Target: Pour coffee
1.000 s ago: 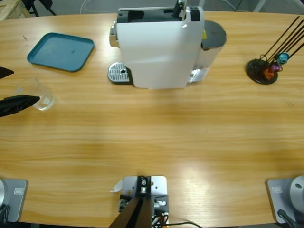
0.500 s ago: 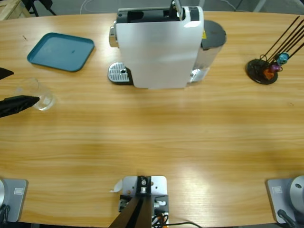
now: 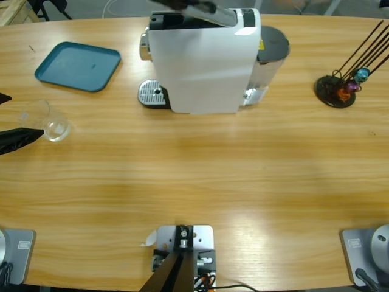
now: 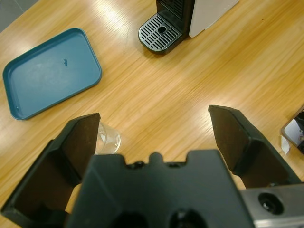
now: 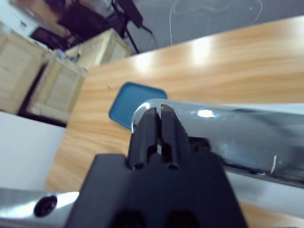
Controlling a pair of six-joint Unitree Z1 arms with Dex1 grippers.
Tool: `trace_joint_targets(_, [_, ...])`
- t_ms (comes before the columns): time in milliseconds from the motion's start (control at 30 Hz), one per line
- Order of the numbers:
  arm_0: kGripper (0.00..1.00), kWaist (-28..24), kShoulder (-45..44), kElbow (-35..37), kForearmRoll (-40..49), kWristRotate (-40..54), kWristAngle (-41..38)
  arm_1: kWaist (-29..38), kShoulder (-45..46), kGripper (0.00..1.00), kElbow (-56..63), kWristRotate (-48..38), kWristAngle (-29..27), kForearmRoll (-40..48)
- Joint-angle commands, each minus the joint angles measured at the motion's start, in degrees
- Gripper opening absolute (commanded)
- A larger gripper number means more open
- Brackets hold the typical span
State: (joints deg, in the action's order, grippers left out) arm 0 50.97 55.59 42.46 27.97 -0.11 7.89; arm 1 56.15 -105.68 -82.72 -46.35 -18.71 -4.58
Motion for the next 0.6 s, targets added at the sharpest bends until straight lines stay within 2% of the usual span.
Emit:
trace_joint_targets(33, [1.000, -0.53, -0.75, -1.31, 1.12, -0.69, -0.42, 1.85, -10.37, 0.000, -0.98, 2.05, 1.74, -9.40])
trace_joint_targets(300, [1.000, -0.53, -0.78, -1.62, 1.12, -0.86, -0.42, 1.85, -15.22, 0.000, -5.80, 3.46, 1.92, -17.80])
trace_joint_targets(600, [1.000, -0.53, -0.57, -1.68, 1.12, -0.86, -0.40, 1.85, -17.53, 0.000, -5.26, 3.46, 2.61, -20.40])
